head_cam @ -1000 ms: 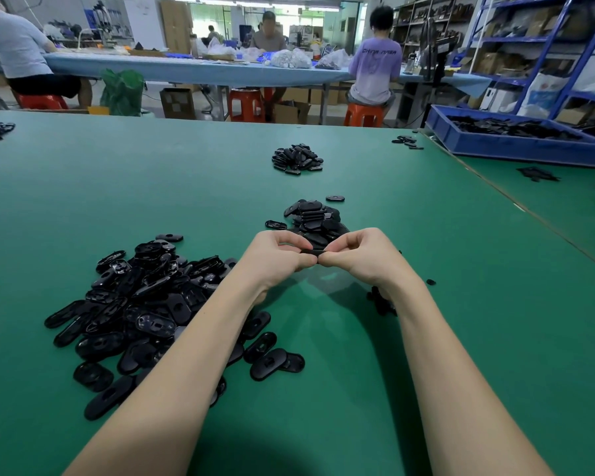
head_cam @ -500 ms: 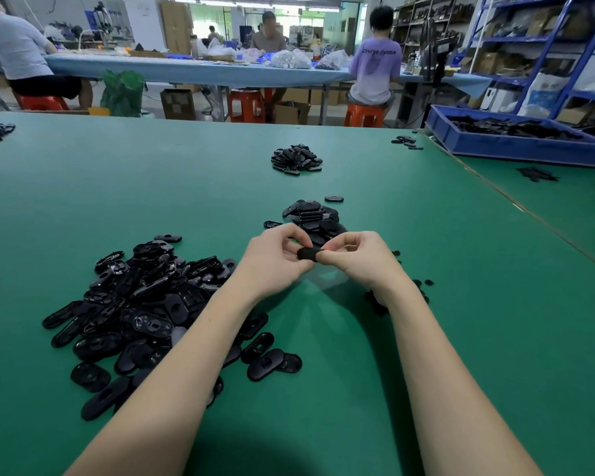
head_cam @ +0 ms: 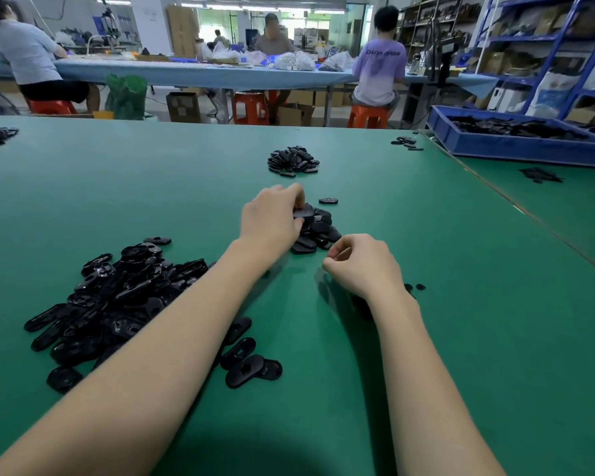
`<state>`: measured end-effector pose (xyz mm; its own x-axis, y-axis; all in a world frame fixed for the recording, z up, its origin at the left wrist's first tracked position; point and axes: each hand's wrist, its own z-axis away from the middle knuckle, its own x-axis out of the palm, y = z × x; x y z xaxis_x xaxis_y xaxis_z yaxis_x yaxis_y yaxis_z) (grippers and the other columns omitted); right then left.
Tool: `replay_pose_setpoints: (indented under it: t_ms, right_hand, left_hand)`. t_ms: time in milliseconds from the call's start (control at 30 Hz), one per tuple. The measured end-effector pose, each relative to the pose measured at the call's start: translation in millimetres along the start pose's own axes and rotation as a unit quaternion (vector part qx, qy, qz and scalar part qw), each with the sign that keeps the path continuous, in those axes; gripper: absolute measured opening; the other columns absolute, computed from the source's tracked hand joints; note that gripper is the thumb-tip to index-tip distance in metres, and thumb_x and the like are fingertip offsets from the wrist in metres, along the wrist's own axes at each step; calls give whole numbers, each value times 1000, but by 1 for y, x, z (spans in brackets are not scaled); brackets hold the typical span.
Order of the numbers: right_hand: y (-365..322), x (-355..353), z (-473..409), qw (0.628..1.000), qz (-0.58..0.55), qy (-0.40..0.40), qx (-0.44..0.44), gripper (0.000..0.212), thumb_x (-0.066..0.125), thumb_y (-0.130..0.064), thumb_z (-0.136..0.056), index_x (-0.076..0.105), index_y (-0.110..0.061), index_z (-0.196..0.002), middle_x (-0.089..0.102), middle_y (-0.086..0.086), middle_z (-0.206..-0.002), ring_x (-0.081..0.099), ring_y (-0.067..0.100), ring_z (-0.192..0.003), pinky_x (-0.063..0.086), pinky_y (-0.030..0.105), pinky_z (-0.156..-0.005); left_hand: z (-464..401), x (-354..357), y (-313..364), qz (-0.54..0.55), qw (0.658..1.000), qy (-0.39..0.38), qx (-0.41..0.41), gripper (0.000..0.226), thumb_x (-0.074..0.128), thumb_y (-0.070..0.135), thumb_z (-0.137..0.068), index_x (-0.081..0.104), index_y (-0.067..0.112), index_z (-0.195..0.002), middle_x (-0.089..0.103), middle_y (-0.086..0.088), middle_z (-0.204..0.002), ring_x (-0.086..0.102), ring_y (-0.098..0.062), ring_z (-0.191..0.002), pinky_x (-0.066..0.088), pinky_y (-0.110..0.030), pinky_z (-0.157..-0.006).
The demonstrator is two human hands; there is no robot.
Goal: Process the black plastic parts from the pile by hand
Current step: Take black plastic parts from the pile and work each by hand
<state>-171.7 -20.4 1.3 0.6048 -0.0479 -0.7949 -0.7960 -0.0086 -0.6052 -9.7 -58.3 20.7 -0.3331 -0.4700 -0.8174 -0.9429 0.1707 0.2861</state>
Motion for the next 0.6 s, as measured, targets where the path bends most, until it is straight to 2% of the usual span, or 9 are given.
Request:
replay_pose_setpoints:
  t_ms: [100,267,400,500,600]
  right_hand:
    - [0,0,0,1000,-16,-4,2,10,64,-30,-84,69,-30,-92,73,-8,-102,66,20,-101,55,33,-88]
    - [1,1,0,1000,-30,-6,2,11,64,-31,-84,70,-30,-93,73,-6,-104,66,21,-102,55,36,-92]
    - [-1,3,1,999,-25,-15,-13,10,65,-31,-84,70,-30,-92,73,-5,-103,67,21,-101,56,38,-91]
    - [-4,6,2,999,-17,-30,-32,10,64,-30,-84,72,-29,-90,73,-6,-100,67,21,-100,55,38,-92]
    - [-8,8,3,999,-9,-27,-46,11,64,-28,-84,74,-30,-88,74,-7,-98,68,20,-98,56,37,-91]
  left_hand:
    - [-25,6,5,-23,999,-17,-15,16,61,17,-89,60,22,-105,64,-1,-110,58,-28,-106,37,-32,-73]
    - [-36,14,7,-31,995,-85,-46,19,58,18,-89,64,24,-107,65,-1,-117,59,-26,-109,39,-30,-77]
    - [-18,3,3,-1,997,-74,-34,18,60,25,-91,64,24,-108,62,-1,-116,57,-24,-110,41,-31,-79]
    - [10,-10,-6,23,996,-77,-32,16,61,25,-92,66,23,-107,64,-2,-114,57,-23,-110,44,-31,-84]
    - [35,-20,-13,-8,992,-120,-30,19,59,27,-93,67,22,-110,66,-3,-116,55,-26,-116,46,-38,-96]
